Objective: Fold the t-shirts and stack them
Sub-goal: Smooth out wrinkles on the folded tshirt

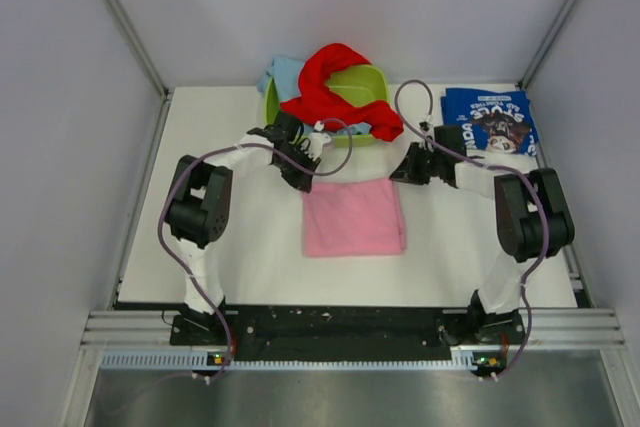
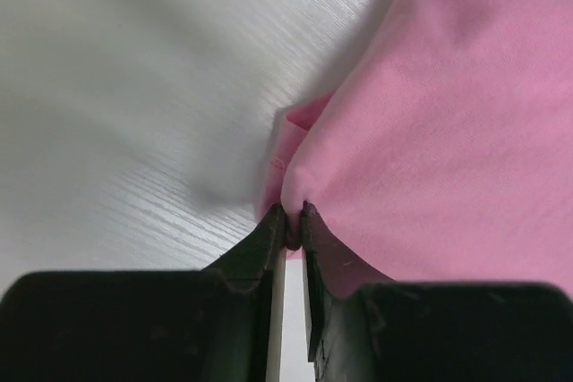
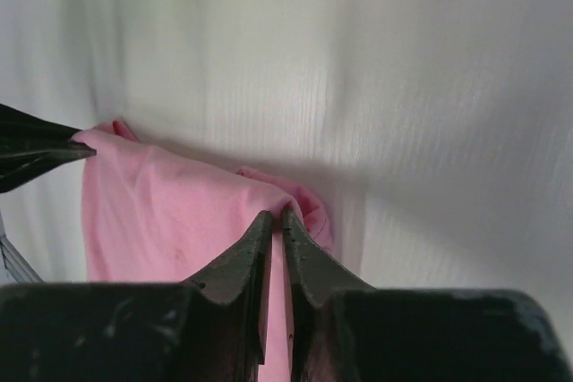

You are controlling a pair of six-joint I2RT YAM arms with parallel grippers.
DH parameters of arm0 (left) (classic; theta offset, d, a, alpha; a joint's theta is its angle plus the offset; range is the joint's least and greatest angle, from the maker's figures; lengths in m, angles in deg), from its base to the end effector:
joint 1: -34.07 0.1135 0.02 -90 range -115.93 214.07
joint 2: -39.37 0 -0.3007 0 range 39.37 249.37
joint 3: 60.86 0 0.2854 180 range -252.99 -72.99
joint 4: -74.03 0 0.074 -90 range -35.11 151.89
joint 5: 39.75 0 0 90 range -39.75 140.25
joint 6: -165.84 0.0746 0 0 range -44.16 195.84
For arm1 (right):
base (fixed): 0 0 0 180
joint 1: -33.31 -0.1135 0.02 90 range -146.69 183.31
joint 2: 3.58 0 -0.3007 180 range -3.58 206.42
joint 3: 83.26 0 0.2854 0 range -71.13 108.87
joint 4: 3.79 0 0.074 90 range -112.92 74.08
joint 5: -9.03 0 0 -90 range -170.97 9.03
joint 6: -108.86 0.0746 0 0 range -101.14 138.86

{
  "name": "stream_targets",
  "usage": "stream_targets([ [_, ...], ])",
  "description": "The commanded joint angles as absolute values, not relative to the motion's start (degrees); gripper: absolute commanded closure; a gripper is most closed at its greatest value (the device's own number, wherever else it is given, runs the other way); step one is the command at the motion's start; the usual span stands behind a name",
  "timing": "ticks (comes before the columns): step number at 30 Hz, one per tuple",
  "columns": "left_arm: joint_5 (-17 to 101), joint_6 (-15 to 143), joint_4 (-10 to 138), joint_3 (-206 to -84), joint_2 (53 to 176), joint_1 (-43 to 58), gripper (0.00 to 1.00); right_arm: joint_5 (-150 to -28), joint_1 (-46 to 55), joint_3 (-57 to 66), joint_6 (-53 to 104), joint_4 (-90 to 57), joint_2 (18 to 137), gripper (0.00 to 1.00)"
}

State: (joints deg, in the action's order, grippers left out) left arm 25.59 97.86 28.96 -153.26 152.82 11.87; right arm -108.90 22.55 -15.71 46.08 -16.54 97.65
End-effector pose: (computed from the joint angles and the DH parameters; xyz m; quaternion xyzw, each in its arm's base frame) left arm 0.4173 -0.2039 0.1572 0.4007 0.8689 -0.2092 0.2018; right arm 0.3987 0.1113 0.1488 0.0404 0.9047 0.3291 0.2676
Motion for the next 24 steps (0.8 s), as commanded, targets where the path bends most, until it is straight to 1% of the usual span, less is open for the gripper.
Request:
stream_targets([
  [1,27.4,96.7,27.9,-157.5,155.8,12.9,0.88,-108.1,21.8,-15.1,48.1,-12.6,100.7,0.97],
  [2,28.2,96.7,26.7,-158.6,156.7,13.1,0.92,-106.0,21.9,-14.4,48.1,-13.9,101.1,1.0],
  [4,29.0,95.9,24.5,-160.4,158.5,13.4,1.0,-104.6,22.2,-13.9,48.4,-15.0,101.5,1.0],
  [9,29.8,95.2,24.1,-161.1,158.8,14.1,1.0,-103.7,22.9,-12.7,47.4,-15.7,101.0,1.0],
  [10,29.9,95.2,24.3,-161.1,158.6,14.1,0.99,-103.6,22.8,-12.3,47.3,-17.6,100.8,1.0],
  [11,29.9,95.3,24.4,-161.2,158.2,14.2,0.94,-103.6,22.9,-12.1,46.8,-18.1,100.7,1.0],
  [12,29.8,95.3,24.5,-161.6,157.9,14.1,0.86,-103.8,22.8,-11.6,46.3,-18.9,100.4,0.96],
  [13,29.8,95.3,24.3,-161.9,157.6,14.1,0.78,-104.1,22.8,-11.1,45.4,-20.2,99.8,0.83],
  [14,29.7,95.4,24.1,-162.2,157.1,14.2,0.71,-104.0,22.9,-10.8,45.0,-21.2,98.9,0.78],
  [15,29.8,95.4,23.9,-162.4,156.4,14.1,0.66,-103.3,22.9,-11.1,44.3,-22.3,97.8,0.71],
  [17,30.9,95.9,24.3,-162.1,154.9,14.1,0.6,-99.5,22.2,-11.2,43.2,-26.4,94.7,0.66],
  [18,32.0,96.2,24.4,-161.9,153.5,14.1,0.54,-97.7,21.7,-11.3,42.4,-28.7,92.9,0.61],
  [20,34.4,97.0,24.5,-161.6,151.8,14.3,0.52,-95.7,20.2,-14.0,41.2,-30.3,88.7,0.49],
  [22,36.1,97.0,24.3,-160.9,149.9,14.6,0.51,-96.3,19.0,-17.1,40.7,-30.2,85.4,0.31],
  [23,36.5,96.8,24.1,-160.5,148.8,14.6,0.51,-97.1,18.6,-18.7,40.7,-30.2,84.4,0.21],
  [24,36.4,96.3,23.9,-159.8,147.4,14.7,0.51,-97.7,18.2,-19.9,40.6,-30.2,83.4,0.18],
])
